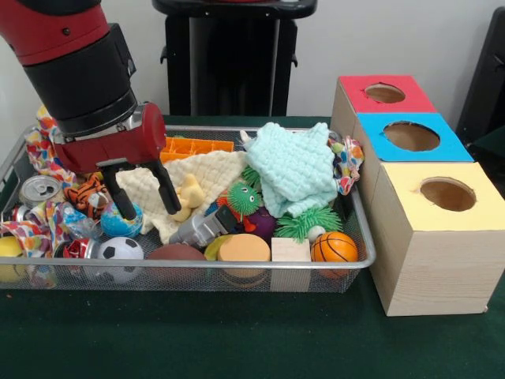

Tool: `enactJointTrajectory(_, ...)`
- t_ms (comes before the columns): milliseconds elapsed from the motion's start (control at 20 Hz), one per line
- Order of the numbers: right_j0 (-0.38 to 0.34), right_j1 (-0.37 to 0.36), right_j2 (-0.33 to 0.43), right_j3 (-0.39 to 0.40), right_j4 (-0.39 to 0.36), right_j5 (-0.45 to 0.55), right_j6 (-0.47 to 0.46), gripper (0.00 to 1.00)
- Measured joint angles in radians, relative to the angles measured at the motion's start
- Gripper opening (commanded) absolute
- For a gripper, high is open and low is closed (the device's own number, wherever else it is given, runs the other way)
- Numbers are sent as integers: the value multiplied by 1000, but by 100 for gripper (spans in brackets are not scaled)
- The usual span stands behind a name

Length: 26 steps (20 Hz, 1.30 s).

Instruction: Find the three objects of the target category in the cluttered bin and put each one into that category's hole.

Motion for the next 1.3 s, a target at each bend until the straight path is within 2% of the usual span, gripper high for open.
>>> enactJointTrajectory(800, 0, -4, 0, 2, -45, 3, 0, 100)
enactJointTrajectory(1300, 0, -62, 0, 47, -52, 3, 0, 100)
